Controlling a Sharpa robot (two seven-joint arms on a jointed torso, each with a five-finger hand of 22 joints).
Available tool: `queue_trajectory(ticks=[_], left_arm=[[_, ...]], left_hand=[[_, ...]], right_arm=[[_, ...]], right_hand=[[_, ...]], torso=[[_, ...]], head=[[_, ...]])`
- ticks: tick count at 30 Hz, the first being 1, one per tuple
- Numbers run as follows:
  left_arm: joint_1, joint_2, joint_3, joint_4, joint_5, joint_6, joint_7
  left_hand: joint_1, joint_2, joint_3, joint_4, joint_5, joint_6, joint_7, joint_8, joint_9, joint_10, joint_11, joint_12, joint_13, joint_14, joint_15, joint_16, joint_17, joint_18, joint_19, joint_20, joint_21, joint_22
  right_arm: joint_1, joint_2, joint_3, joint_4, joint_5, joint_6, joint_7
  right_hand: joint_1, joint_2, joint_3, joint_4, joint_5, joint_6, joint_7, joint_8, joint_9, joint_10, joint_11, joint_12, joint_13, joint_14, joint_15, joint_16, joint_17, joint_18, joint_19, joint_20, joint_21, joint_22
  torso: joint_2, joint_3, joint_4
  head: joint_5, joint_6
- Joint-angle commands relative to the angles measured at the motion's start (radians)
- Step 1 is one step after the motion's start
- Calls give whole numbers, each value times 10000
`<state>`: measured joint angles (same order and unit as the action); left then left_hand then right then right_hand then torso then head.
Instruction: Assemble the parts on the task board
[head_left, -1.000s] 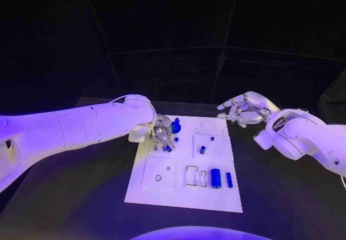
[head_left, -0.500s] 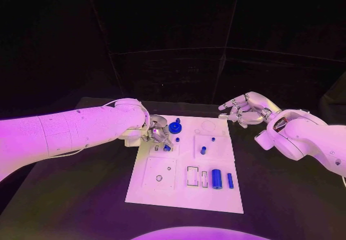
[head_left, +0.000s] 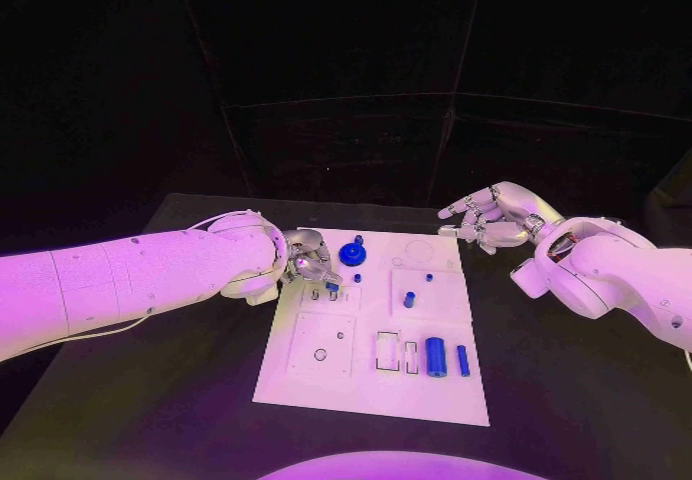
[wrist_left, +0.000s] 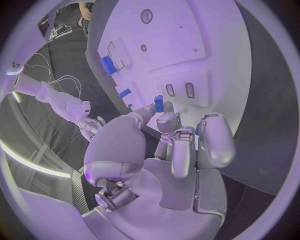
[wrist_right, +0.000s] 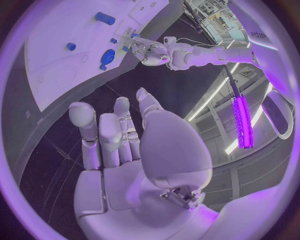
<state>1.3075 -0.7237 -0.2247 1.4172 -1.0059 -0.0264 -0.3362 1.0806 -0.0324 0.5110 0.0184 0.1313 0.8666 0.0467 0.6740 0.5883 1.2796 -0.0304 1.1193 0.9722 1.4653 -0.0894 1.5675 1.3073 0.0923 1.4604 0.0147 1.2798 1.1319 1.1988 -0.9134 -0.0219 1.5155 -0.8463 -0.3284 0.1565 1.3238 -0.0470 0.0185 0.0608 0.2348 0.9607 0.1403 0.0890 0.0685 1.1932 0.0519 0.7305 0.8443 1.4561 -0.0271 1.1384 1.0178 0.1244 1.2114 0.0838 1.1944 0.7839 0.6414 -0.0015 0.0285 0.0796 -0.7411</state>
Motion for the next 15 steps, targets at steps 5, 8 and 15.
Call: queue_trajectory(ticks=[5,8,15], left_arm=[[-191,63,-3,-13,-671,-989,146],[-222,82,-3,-25,-818,-899,135],[-246,92,-6,-59,-978,-462,93]], left_hand=[[11,-23,1748,-1698,33,15,-17,57,21,77,-3,71,18,1055,-49,33,2635,-111,73,-19,47,14],[13,-26,1762,-1699,33,16,-17,59,24,80,-4,72,19,1055,-50,33,2635,-112,75,-20,50,19],[14,-31,1785,-1701,34,15,-16,60,29,94,-4,89,42,1055,-52,33,2635,-119,86,-22,76,57]], right_arm=[[20,-10,5,5,45,17,114],[20,-14,5,7,45,14,115],[20,-13,5,3,45,21,115]], right_hand=[[-10,131,-92,10,48,-11,0,-7,-6,51,-23,-42,-19,34,-3,-52,-14,167,70,-36,-41,-11],[-10,131,-92,10,48,-11,0,-7,-6,51,-23,-42,-19,34,-3,-52,-14,167,70,-36,-41,-11],[-10,131,-92,10,48,-11,0,-7,-6,51,-23,-42,-19,34,-3,-52,-14,167,70,-36,-41,-11]], torso=[[11,13,1],[18,16,3],[17,13,25]], head=[[-6,-2],[-8,-25],[-18,-54]])
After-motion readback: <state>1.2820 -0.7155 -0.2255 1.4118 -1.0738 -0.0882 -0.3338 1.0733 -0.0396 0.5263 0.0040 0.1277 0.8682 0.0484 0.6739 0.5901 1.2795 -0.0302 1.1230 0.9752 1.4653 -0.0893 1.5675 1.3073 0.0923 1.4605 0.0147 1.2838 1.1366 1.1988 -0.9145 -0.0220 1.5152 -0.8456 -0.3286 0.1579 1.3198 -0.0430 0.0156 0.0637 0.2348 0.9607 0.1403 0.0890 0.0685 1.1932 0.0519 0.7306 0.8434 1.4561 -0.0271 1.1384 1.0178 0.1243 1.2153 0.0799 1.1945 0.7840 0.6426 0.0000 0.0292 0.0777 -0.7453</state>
